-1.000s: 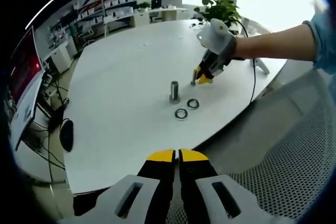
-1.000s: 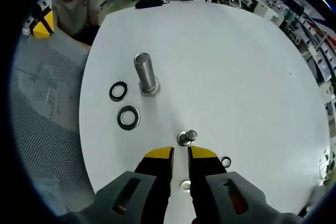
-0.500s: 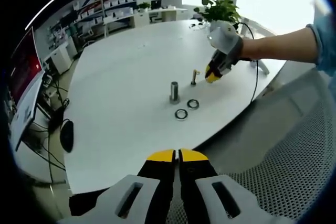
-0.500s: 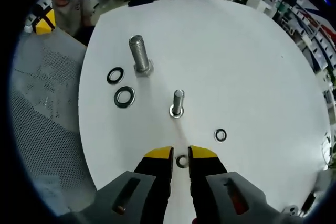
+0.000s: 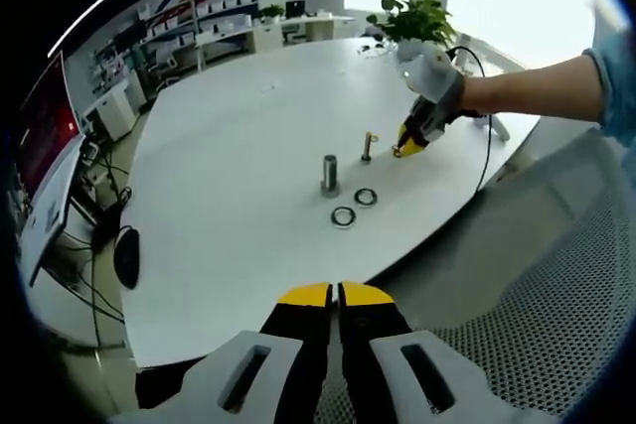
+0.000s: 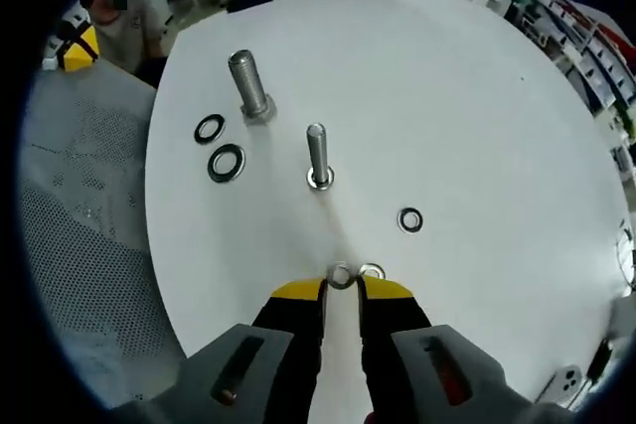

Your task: Place the washer onto the threaded stud by aligning its center hole with the stud, sliding it down to the base, and recovering from edge contact or off-axis alignment until the washer reaches the visible bottom stop.

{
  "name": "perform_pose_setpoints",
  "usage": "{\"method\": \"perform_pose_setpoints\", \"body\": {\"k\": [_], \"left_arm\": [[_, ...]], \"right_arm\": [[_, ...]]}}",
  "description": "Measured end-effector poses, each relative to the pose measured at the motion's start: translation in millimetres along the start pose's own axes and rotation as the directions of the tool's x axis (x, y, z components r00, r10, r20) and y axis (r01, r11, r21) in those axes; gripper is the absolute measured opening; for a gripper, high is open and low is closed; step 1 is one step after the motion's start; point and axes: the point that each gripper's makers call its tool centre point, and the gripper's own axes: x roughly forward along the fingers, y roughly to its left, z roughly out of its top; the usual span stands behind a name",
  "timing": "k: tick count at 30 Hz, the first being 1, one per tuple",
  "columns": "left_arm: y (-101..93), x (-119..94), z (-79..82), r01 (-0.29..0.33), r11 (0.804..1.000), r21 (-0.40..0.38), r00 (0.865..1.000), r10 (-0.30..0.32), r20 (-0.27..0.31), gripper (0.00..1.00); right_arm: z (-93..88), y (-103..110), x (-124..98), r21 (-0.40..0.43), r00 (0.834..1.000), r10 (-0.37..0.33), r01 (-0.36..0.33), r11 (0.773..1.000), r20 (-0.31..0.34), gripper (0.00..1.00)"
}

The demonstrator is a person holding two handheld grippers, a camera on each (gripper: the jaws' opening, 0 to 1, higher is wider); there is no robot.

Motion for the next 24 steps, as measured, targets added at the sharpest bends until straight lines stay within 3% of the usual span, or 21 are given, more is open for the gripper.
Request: {"method": "perform_pose_setpoints", "body": {"k": [7,11,24], "left_arm": [[-1.5,0.9,-2.4,0.007,1.0,0.006,1.0,-0.007,-0.015,0.0],[-1.3,0.8,-2.4,0.005,1.0,0.005,1.0,-0.005,-0.015,0.0],[-0.3,0.7,-1.2,0.001,1.0,-0.001,1.0,-0.001,-0.009,0.0]], "right_arm": [[-3.9,4.1,2.6,0.003,1.0,0.017,-0.017,1.0,-0.014,0.15],[1.6,1.1,4.3,0.039,1.0,0.014,-0.015,0.999,0.013,0.15],[2.9,0.3,5.4,0.032,1.0,0.01,-0.011,0.999,0.023,0.16]]}}
